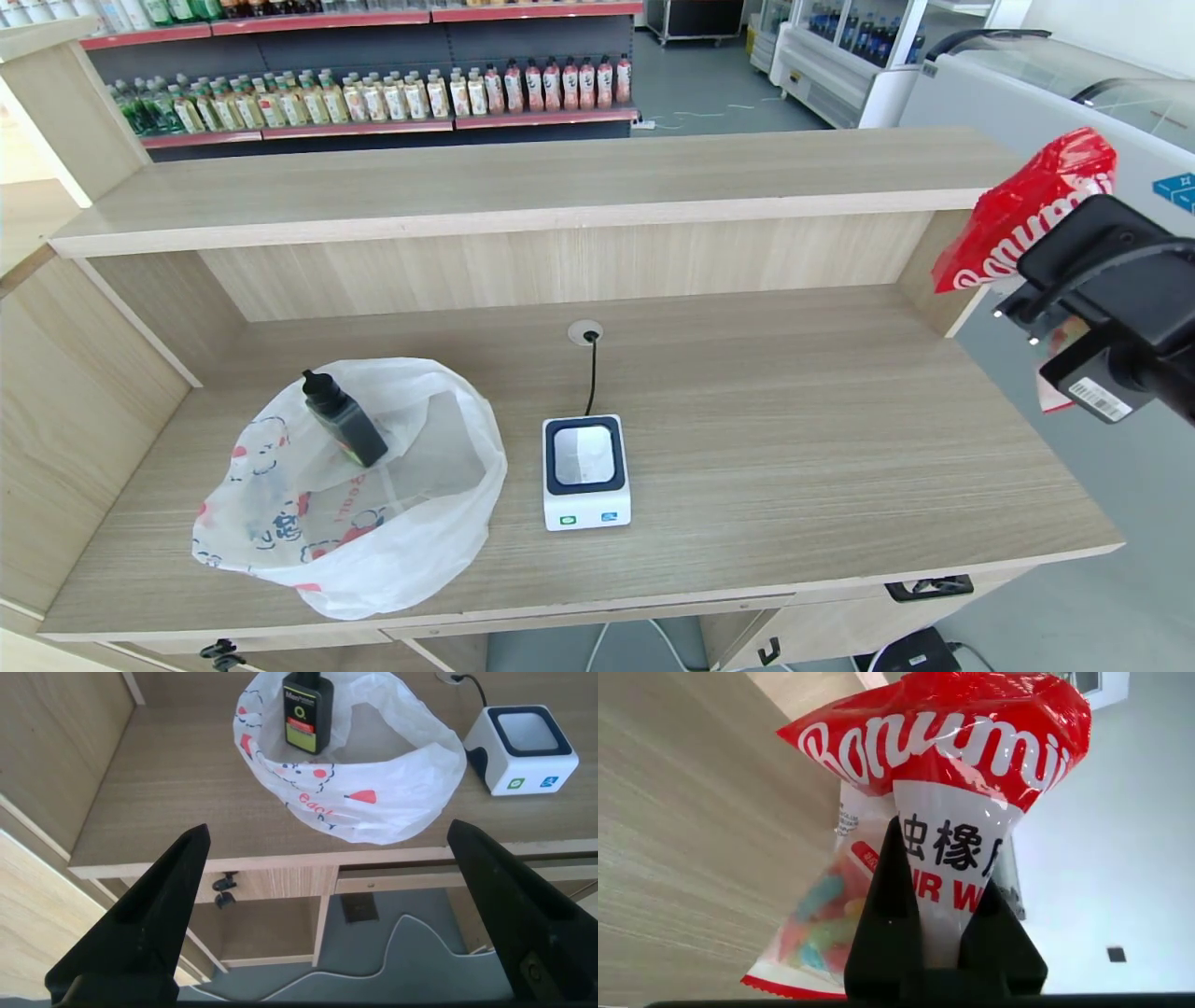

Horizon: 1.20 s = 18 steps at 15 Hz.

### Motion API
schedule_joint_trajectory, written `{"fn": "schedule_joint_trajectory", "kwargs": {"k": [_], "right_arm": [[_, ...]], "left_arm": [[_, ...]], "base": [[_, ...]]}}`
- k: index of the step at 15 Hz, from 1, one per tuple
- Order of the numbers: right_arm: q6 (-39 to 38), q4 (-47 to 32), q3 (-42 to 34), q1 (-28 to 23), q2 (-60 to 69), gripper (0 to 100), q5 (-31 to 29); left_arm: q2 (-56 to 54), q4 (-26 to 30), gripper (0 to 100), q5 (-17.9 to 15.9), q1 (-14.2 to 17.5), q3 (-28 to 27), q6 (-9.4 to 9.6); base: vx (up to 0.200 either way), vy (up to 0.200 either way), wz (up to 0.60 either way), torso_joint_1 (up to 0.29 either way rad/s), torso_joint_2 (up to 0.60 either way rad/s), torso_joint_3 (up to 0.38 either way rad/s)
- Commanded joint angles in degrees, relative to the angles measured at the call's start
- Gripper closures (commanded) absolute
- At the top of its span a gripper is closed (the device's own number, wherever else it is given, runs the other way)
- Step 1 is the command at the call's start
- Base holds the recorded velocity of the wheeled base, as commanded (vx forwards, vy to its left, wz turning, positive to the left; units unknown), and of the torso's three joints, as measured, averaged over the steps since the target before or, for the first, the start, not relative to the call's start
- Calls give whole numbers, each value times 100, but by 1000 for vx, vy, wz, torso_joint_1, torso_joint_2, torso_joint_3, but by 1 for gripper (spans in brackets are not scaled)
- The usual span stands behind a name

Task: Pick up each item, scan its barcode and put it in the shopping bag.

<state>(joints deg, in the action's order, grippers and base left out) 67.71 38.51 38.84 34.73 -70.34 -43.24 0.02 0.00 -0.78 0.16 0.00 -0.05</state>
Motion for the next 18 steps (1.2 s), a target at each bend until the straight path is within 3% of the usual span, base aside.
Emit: {"fn": "schedule_joint_trajectory", "kwargs": {"k": [1,4,9,12,13,15,16,18], "right_arm": [[67,-133,71,-291,12,100,123],[-100,-775,308,-415,73,100,307],[-2508,-1197,1310,-432,-911,100,597],[-3932,-2374,2014,-599,-964,100,1098],[-4459,-3201,2330,-1030,-815,100,1889],[-4521,-4422,2558,-2076,-577,100,3173],[-4749,-4765,2567,-2348,-489,100,3647],[-5663,-4475,2550,-2550,-516,100,4245]], "left_arm": [[-2,0,0,-1,2,0,-4],[-2,0,0,-1,2,0,-4],[-2,0,0,-1,2,0,5],[-2,0,0,-1,2,0,5],[-2,0,0,-1,2,0,5],[-2,0,0,-1,2,0,5],[-2,0,0,-1,2,0,-4],[-2,0,0,-1,2,0,-4]], "base": [[0,0,0,0,0,0],[0,0,0,0,0,0],[0,0,0,0,0,0],[0,0,0,0,0,0],[0,0,0,0,0,0],[0,0,0,0,0,0],[0,0,0,0,0,0],[0,0,0,0,0,0]]}}
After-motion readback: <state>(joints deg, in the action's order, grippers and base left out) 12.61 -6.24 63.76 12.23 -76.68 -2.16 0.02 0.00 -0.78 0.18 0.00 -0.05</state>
